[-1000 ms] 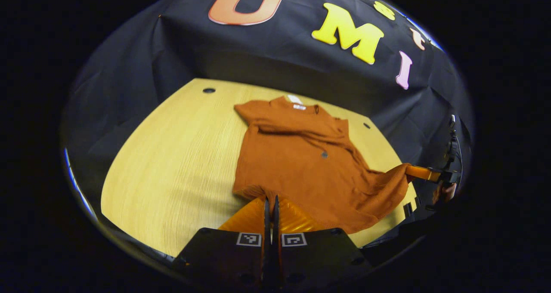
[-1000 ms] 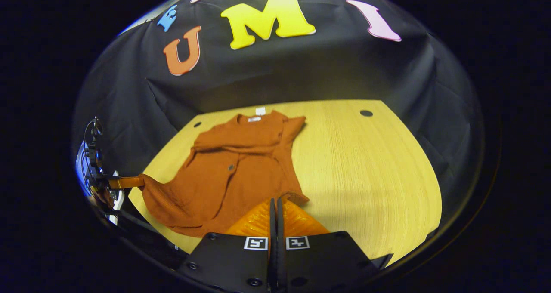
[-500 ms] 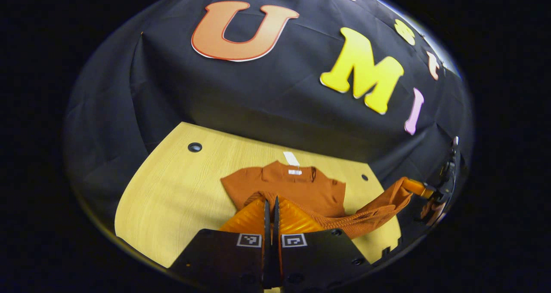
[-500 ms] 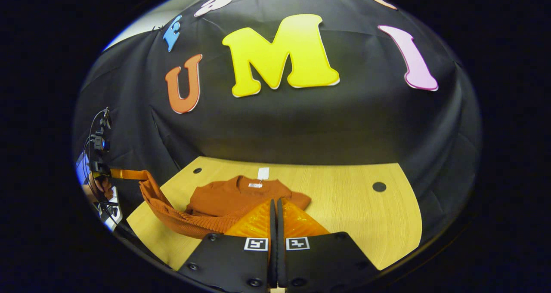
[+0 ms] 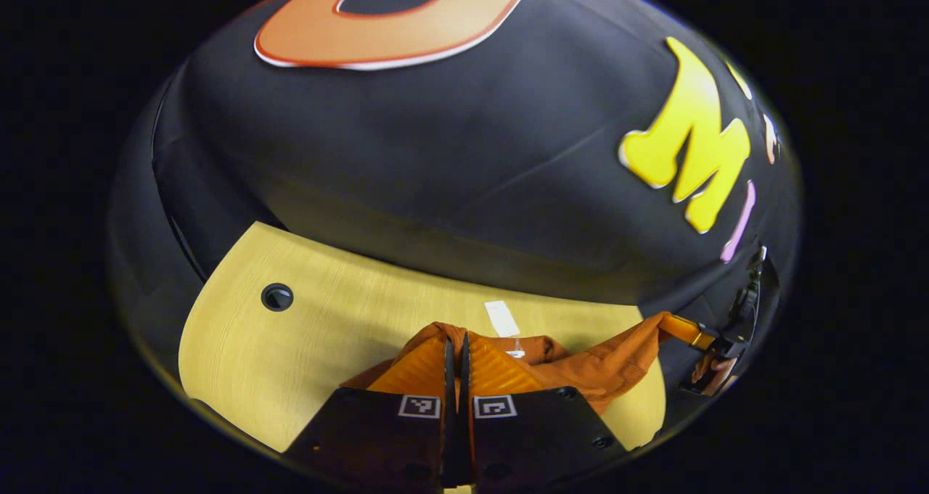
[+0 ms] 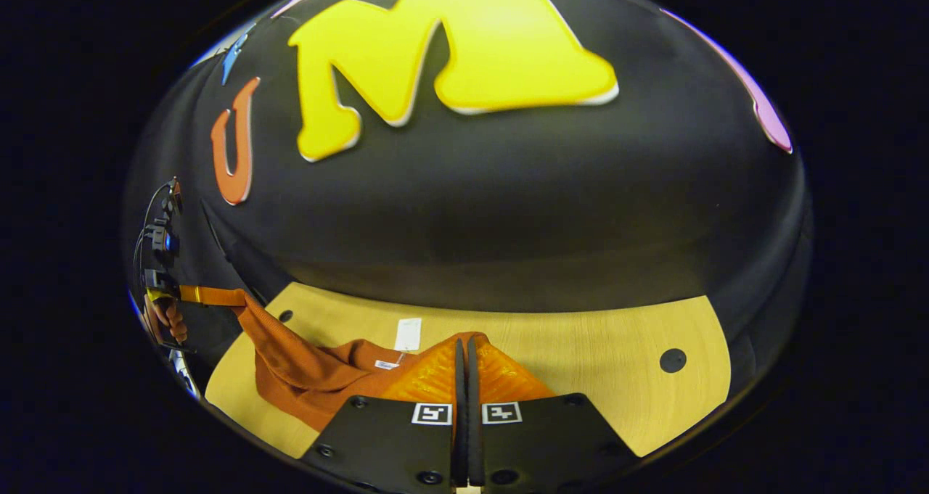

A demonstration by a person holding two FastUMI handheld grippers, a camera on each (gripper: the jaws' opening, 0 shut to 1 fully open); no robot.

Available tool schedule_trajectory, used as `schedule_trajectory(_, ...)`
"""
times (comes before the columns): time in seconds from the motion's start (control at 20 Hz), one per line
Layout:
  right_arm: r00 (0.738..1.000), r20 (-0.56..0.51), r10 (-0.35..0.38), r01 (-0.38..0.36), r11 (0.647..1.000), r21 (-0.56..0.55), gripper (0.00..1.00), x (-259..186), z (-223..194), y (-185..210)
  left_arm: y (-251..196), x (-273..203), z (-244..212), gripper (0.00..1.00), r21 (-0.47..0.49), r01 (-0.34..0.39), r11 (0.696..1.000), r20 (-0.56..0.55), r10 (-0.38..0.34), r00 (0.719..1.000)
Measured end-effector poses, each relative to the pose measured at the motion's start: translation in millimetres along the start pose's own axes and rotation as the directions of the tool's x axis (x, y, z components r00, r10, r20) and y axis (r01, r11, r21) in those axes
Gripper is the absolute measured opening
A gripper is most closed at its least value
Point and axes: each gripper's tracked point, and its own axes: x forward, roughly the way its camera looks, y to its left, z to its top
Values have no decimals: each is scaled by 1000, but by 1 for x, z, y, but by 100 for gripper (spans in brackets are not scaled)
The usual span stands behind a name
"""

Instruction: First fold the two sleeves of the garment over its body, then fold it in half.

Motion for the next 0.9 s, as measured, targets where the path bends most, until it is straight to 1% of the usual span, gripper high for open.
schedule_trajectory(0.1, 998, -61, -32, 32, 999, 3, 0, 35, -27, -18, 20, 32, -16, 3, -18, -32, 999, -46, 31, 998)
schedule_trajectory(0.25, 991, -108, -79, 86, 994, 62, 0, 69, -49, -41, 45, 62, -27, 3, -49, -64, 997, -57, 61, 997)
schedule_trajectory(0.4, 985, -124, -118, 137, 978, 157, 0, 83, -57, -58, 54, 87, -28, 4, -71, -54, 996, -49, 51, 998)
schedule_trajectory(0.45, 982, -126, -139, 160, 973, 168, 5, 85, -59, -64, 51, 90, -29, 8, -73, -49, 996, -49, 46, 998)
schedule_trajectory(0.5, 980, -124, -157, 176, 972, 158, 8, 89, -60, -68, 48, 90, -31, 2, -63, -48, 997, -60, 44, 997)
schedule_trajectory(0.55, 980, -120, -160, 178, 972, 156, 13, 88, -58, -63, 50, 90, -31, 29, -41, -62, 997, -61, 60, 996)
schedule_trajectory(0.6, 982, -115, -150, 167, 973, 159, 13, 91, -58, -59, 51, 86, -24, 56, -24, -83, 996, -40, 82, 996)
schedule_trajectory(0.65, 983, -106, -152, 167, 973, 158, 30, 84, -52, -53, 48, 82, -12, 83, -20, -90, 996, -10, 89, 996)
schedule_trajectory(0.7, 980, -103, -169, 183, 972, 148, 47, 81, -50, -54, 44, 74, -2, 84, -19, -95, 995, 20, 95, 995)
schedule_trajectory(0.75, 980, -77, -182, 192, 971, 143, 63, 65, -40, -54, 42, 65, 8, 93, -16, -106, 994, 55, 107, 993)
schedule_trajectory(0.8, 981, -49, -189, 194, 969, 150, 65, 54, -31, -53, 40, 53, 16, 95, -13, -111, 994, 82, 111, 990)
schedule_trajectory(0.85, 982, -18, -191, 191, 969, 158, 75, 45, -26, -53, 40, 42, 22, 97, -9, -111, 994, 112, 111, 987)
schedule_trajectory(0.9, 982, 15, -186, 181, 970, 163, 83, 29, -18, -46, 36, 27, 29, 98, -2, -100, 995, 154, 99, 983)
